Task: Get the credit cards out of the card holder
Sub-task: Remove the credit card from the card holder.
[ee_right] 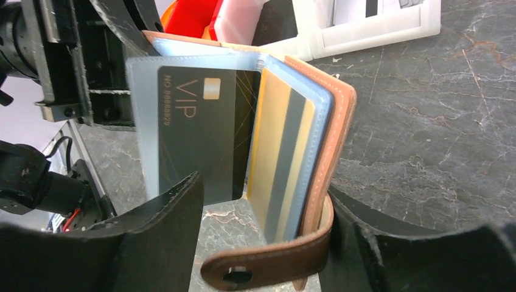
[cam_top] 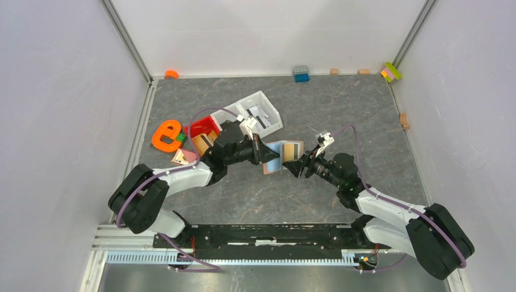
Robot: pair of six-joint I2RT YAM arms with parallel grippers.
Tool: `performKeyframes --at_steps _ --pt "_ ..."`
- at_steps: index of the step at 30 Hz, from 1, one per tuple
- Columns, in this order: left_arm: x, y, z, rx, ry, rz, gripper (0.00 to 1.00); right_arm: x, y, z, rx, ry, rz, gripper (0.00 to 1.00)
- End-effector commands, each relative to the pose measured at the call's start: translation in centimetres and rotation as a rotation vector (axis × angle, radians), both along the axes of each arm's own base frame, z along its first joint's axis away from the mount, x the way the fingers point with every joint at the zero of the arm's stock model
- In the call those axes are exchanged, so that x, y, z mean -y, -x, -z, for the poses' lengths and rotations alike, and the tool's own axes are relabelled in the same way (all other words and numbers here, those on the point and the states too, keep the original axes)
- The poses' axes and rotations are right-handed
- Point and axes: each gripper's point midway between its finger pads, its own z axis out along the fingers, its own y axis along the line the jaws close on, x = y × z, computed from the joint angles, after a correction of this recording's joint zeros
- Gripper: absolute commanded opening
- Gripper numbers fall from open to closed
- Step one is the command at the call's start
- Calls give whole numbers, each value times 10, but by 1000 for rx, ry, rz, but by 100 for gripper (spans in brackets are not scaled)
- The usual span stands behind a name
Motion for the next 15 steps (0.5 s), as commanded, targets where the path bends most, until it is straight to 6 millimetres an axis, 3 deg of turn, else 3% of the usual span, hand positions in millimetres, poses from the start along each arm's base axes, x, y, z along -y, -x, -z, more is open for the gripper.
performKeyframes --at_steps 1,5,9,12,15 --pt "14 4 -35 50 126 74 7 0 -5 -5 15 -2 12 62" --pt "15 5 -37 52 134 86 7 1 -6 -5 16 1 21 53" --pt "16 5 -35 39 133 89 13 3 -7 -4 13 8 31 33" --pt "14 0 -28 15 103 58 43 4 -9 -3 12 17 43 21" --pt "10 -4 -24 13 68 27 61 7 -11 -2 8 25 63 12"
